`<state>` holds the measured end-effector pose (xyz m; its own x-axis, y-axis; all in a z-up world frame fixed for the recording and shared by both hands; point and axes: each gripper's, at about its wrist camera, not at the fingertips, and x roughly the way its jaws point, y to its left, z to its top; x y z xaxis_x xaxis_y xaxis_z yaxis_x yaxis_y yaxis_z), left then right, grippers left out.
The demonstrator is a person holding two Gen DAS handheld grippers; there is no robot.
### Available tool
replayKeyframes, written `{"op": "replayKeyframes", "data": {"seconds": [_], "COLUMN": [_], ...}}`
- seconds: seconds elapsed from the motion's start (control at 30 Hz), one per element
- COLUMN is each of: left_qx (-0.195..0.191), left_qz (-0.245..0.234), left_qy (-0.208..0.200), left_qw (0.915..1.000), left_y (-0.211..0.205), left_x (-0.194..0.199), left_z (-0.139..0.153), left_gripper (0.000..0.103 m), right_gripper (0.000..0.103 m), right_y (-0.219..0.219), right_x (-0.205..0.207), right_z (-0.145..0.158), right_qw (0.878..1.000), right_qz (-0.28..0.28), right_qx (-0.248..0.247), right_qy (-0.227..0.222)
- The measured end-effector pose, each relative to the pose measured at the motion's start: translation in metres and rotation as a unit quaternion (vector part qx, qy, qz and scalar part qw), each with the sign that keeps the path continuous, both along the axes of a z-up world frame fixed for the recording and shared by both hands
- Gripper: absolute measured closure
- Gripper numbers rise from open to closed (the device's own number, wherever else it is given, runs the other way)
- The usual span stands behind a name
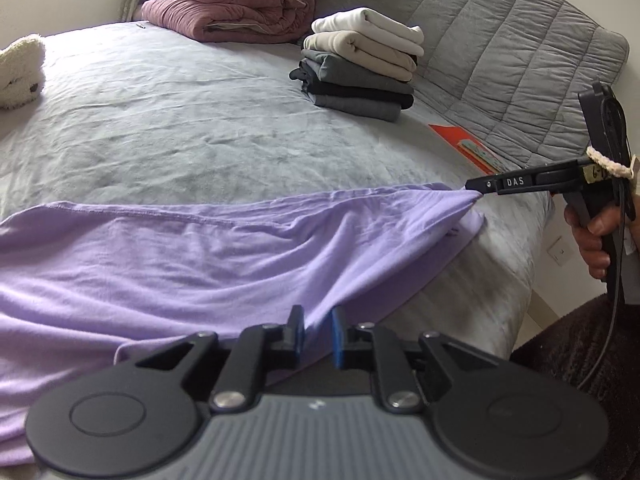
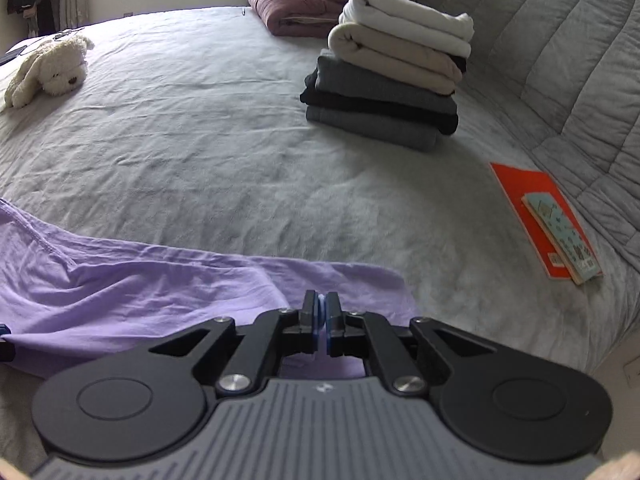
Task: Fold clothes
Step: 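Lay the shirt fabric down and open both grippers, then move both grippers to the ribbed waistband of the lavender pants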
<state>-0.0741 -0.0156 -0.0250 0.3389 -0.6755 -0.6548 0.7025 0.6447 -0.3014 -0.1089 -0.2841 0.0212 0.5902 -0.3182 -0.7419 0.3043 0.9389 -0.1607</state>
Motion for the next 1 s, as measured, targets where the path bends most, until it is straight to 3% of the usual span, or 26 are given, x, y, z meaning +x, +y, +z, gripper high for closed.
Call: {"op": "replayKeyframes", "data": {"seconds": [0.03, 0.07, 0.13, 0.17, 0.3, 0.4, 0.53, 0.7, 0.87, 1.0], "left_qx": [-0.004, -0.010, -0.022, -0.027, -0.039, -0.039, -0.041, -0.004, -0.001, 0.016], "left_qz": [0.005, 0.013, 0.033, 0.044, 0.099, 0.154, 0.234, 0.318, 0.362, 0.375], "left_qy": [-0.001, -0.003, -0.006, -0.007, -0.003, -0.003, 0.015, 0.022, 0.029, 0.006], "left_qw": [1.0000, 0.9999, 0.9992, 0.9986, 0.9943, 0.9872, 0.9711, 0.9478, 0.9318, 0.9270], "left_y": [0.005, 0.011, 0.024, 0.030, 0.059, 0.084, 0.124, 0.164, 0.188, 0.189], "left_x": [0.000, 0.000, 0.004, 0.006, 0.019, 0.032, 0.053, 0.073, 0.084, 0.086], "left_z": [0.002, 0.005, 0.009, 0.012, 0.017, 0.018, 0.015, 0.007, 0.000, 0.002], "left_gripper": [0.070, 0.067, 0.062, 0.060, 0.051, 0.050, 0.050, 0.052, 0.054, 0.054], "right_gripper": [0.086, 0.084, 0.063, 0.061, 0.061, 0.060, 0.055, 0.055, 0.055, 0.055], "right_y": [0.002, 0.004, 0.011, 0.016, 0.041, 0.065, 0.098, 0.140, 0.172, 0.192], "right_x": [0.000, 0.000, 0.002, 0.004, 0.020, 0.037, 0.062, 0.099, 0.129, 0.149], "right_z": [0.001, 0.002, 0.006, 0.008, 0.013, 0.012, 0.004, -0.011, -0.025, -0.036], "right_qw": [1.000, 1.000, 1.000, 1.000, 0.999, 0.996, 0.987, 0.970, 0.956, 0.946], "right_qz": [-0.002, -0.001, 0.004, 0.008, 0.039, 0.070, 0.119, 0.180, 0.232, 0.266], "right_qx": [0.003, 0.006, 0.009, 0.011, 0.026, 0.054, 0.106, 0.161, 0.181, 0.187], "right_qy": [0.001, 0.000, -0.008, -0.013, -0.021, -0.021, -0.014, 0.010, 0.011, 0.006]}}
